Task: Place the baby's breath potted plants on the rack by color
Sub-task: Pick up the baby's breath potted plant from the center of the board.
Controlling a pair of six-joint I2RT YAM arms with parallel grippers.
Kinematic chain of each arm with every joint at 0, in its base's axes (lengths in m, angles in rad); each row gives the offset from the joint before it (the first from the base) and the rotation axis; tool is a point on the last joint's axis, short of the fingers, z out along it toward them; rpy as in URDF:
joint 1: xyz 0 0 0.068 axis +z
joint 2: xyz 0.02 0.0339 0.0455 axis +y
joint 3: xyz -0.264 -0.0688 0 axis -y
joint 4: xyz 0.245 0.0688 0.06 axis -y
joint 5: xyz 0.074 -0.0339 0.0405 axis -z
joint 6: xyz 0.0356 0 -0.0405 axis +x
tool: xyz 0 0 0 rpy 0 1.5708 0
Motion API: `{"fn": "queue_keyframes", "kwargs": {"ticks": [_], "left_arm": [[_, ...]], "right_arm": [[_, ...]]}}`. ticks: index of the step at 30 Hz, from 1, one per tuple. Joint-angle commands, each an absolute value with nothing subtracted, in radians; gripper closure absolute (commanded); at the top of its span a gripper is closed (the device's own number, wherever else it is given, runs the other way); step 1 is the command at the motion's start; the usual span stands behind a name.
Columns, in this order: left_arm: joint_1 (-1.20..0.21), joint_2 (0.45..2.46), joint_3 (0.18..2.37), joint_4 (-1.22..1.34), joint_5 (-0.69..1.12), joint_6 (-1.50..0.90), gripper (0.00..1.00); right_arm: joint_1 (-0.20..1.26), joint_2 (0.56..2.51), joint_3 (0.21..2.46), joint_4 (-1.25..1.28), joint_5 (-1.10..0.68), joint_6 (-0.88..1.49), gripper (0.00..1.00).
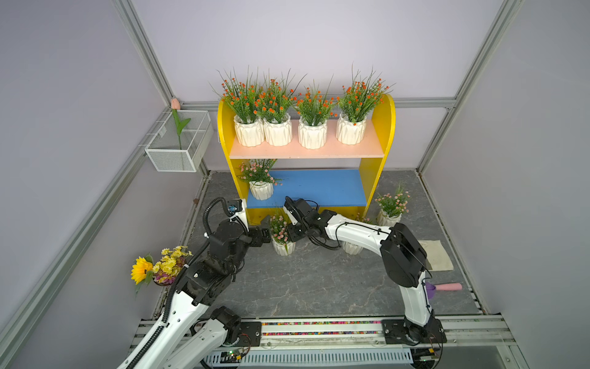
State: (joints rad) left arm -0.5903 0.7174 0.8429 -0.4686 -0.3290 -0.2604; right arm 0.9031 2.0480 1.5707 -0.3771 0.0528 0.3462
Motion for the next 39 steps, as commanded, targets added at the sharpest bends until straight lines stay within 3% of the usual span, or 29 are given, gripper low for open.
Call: {"fn": "queue_keyframes", "kwargs": {"ticks": [1,7,21,28,39], "left_arm": [[-0.594,0.715,0.837,-0.459,-0.313,-0.272,0.00],[-0.594,0.718,0.818,-0.431,-0.292,-0.273,0.00],[-0.595,0.797,0.824,-0.400,-0.251,-0.269,0.00],[-0.595,0.783,0.809,-0.413,-0.242,-0.276,0.00],[-0.596,0.788,0.687,-0.302,-0.071,-0.328,0.00]], "right_arm": [[0.888,2.012,1.491,-0.482,0.096,0.330,0.90],[0.882,1.932,1.383,-0.485,0.091,0.336,0.91],[0.881,1.928,1.339,-0.466,0.072,0.351,0.80],[0.875,1.909,1.344,-0.473,0.069,0.328,0.88],[0.803,1.794,1.350,-0.510,-0.008,0.266,0.90]]}}
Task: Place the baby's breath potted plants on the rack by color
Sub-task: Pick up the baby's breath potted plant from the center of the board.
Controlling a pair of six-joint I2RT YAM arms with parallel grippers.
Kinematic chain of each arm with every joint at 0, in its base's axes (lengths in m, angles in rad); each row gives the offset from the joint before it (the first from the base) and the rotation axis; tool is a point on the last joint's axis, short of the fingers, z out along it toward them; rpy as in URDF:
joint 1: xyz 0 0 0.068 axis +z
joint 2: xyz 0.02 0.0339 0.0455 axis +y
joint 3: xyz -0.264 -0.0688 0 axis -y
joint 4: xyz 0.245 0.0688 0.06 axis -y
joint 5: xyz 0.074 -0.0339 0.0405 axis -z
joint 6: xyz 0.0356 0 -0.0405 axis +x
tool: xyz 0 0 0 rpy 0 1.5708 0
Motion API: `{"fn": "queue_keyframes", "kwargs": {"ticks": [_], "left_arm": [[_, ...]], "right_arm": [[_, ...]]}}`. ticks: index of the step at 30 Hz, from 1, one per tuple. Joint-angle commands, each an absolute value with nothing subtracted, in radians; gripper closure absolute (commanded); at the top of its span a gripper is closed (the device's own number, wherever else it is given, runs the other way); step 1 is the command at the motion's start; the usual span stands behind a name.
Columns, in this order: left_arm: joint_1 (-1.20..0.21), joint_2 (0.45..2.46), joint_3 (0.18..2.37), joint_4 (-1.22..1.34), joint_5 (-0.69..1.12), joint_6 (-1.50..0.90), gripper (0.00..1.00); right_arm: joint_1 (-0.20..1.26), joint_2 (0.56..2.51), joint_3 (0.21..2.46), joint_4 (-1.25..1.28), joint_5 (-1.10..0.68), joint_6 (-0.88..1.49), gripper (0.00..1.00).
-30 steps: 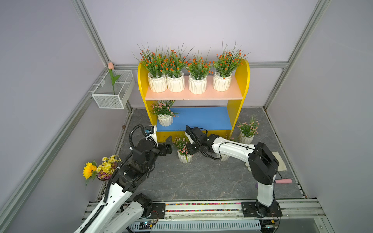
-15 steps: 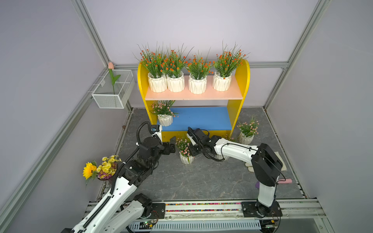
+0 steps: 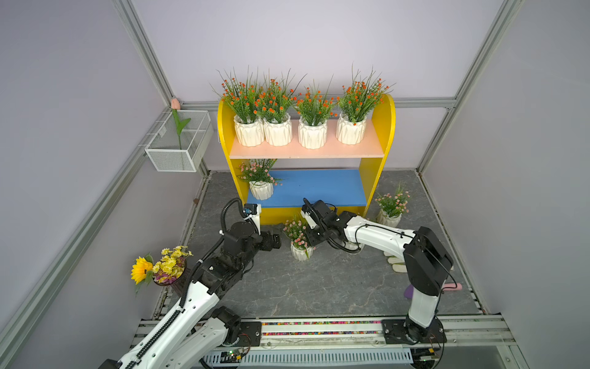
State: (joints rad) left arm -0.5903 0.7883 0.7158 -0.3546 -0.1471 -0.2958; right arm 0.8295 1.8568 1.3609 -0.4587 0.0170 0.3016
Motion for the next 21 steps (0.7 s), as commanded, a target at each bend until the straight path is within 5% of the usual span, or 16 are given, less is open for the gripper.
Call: {"fn": "queue_keyframes", "kwargs": {"ticks": [1,16,21], "left_arm": [[-0.595,0.783,0.667,-0.274,-0.042,-0.331,0.00],[-0.606,0.762,0.513,-0.136,0.150,-0.300,0.00],[-0.714,0.846,0.511,-0.118,0.110,-0.242,0.00]], "right_arm": [[0.792,1.783,1.354,-0.516,-0.017,0.258,0.90],[0.680,1.704,1.386,-0.528,-0.238,0.237,0.90],[0.676,1.702,1.408,-0.534,-0.268,0.242,0.90]]}}
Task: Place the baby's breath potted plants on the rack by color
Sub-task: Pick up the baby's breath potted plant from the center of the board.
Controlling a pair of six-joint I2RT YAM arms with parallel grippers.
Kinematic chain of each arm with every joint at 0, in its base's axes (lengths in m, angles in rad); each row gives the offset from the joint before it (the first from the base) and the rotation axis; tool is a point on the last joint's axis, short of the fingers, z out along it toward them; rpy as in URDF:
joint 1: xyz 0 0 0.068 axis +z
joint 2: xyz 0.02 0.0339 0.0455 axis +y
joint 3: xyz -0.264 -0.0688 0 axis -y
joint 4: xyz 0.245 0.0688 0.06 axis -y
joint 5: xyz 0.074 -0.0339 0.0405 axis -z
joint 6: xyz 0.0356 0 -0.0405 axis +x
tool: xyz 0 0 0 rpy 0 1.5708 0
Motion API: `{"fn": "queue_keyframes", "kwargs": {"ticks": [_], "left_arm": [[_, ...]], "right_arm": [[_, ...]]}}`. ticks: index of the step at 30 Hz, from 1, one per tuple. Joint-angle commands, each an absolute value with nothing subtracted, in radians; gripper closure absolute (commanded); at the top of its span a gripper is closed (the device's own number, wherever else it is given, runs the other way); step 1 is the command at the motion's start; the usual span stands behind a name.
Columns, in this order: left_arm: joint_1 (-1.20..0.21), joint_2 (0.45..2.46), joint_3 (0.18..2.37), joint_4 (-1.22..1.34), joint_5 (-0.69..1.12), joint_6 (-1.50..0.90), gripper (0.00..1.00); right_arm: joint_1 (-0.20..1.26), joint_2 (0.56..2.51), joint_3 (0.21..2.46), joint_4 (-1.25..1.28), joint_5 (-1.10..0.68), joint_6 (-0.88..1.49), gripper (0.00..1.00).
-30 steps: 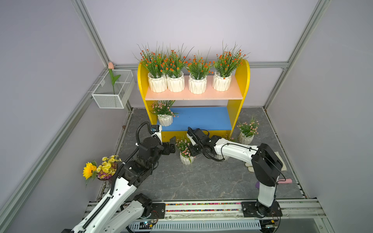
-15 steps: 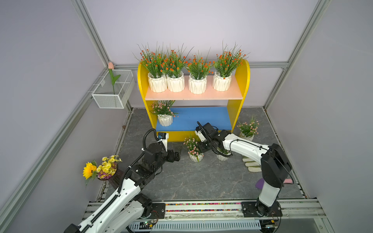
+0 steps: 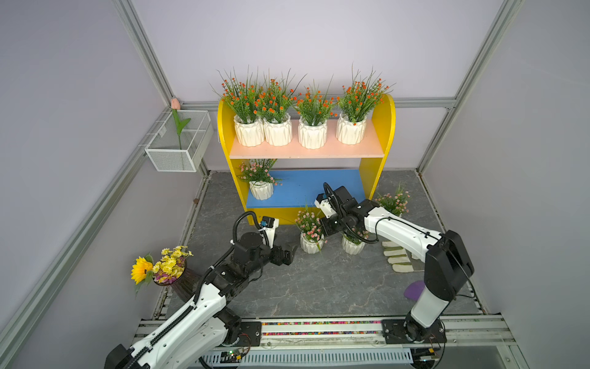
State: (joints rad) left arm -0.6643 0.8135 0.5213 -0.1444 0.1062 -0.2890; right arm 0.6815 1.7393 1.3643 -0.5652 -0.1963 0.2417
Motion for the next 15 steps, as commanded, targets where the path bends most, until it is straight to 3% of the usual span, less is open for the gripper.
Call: {"fn": "queue_keyframes", "kwargs": {"ticks": [1,15], "left_arm": [[-0.744,0.867,0.514,-0.113,0.092,-0.222,0.00],[-0.896,1.002,0.526,0.067,-0.156,-0.156,0.00]], "right_arm": [[0.675,1.701,1.415,-0.536,-0.275,0.242,0.90],[0.675,1.677,1.435,-0.558,-0.365,0.247,0.90]]}}
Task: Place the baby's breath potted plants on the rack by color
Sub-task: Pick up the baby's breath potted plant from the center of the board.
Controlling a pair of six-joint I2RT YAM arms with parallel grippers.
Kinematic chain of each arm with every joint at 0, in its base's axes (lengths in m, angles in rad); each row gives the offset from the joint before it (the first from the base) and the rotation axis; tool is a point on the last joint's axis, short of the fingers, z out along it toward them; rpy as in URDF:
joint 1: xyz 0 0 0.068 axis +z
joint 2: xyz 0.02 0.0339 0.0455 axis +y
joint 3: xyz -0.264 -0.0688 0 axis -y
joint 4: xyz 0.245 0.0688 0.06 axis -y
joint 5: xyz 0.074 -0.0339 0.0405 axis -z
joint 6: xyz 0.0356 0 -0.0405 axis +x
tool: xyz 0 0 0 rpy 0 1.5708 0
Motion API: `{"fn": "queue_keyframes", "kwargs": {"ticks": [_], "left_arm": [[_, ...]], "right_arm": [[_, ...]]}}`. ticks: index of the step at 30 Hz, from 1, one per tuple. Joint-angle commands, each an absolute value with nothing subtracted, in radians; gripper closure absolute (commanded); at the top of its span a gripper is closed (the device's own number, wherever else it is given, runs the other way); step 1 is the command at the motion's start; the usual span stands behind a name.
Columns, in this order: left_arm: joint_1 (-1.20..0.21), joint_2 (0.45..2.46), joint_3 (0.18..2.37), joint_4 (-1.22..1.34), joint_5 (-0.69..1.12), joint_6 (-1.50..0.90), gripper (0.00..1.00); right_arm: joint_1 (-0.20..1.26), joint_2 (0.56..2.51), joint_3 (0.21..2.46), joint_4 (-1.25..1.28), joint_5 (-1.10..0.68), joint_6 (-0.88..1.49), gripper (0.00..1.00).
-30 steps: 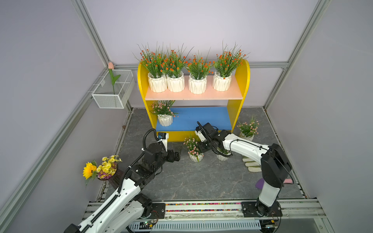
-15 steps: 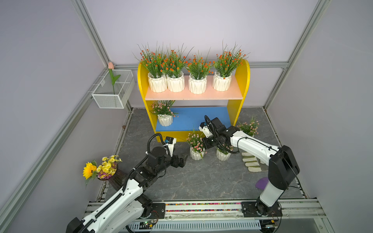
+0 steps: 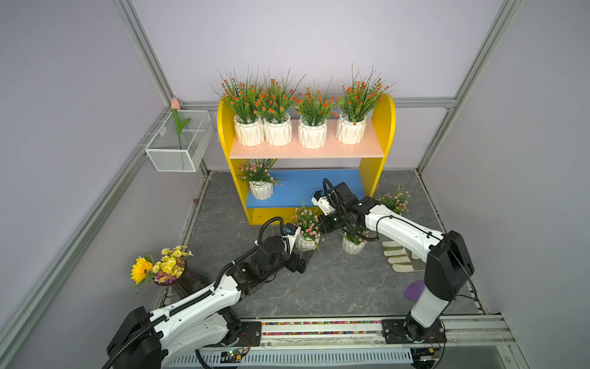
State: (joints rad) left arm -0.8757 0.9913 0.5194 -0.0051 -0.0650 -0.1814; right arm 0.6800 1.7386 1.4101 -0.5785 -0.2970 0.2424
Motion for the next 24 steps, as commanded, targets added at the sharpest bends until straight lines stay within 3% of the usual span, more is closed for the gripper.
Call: {"fn": "queue_keyframes", "kwargs": {"ticks": [1,24], "left_arm": [[-0.903,1.011,0.528,0.082,-0.166,-0.151,0.00],[-0.950,1.212,0.548,0.308,-0.237,-0.123,0.00]], "right_arm": [[0.674,1.677,1.436,-0.558,-0.374,0.246,0.90],[0.688,1.643,1.403,-0.545,-0.476,0.260,0.90]]}}
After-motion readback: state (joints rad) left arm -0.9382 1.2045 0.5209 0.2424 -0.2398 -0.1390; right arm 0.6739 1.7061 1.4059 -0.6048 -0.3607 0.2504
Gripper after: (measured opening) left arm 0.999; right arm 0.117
